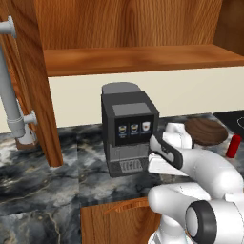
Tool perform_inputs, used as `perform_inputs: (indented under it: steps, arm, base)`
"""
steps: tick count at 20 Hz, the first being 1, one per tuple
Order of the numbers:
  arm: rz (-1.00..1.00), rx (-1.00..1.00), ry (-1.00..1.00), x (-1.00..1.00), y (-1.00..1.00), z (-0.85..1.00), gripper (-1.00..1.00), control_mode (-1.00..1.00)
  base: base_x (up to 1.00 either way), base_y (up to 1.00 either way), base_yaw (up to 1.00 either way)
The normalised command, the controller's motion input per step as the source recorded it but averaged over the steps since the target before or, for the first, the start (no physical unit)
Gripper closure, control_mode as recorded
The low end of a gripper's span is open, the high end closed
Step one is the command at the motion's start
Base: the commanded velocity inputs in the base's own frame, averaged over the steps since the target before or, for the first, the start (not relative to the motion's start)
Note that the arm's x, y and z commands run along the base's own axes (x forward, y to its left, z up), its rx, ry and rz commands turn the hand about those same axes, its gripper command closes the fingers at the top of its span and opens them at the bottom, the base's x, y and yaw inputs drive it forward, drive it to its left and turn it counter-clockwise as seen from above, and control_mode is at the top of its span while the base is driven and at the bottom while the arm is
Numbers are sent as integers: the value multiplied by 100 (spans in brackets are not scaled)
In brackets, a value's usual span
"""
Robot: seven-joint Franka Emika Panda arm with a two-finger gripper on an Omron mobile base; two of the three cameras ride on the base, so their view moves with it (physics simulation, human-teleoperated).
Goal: Open the cabinet. Place the bowl and condiment on the counter. Then place the lime and garlic on the cutting board.
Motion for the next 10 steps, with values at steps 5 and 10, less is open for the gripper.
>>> perform_inputs:
  steps: [5,10]
  arm:
    - [5,-7,-17,-1,-25,80,100,-100]
    - [9,-6,-13,21,-60,37,100,-100]
  base:
    - [0,0,0]
    - [0,0,0]
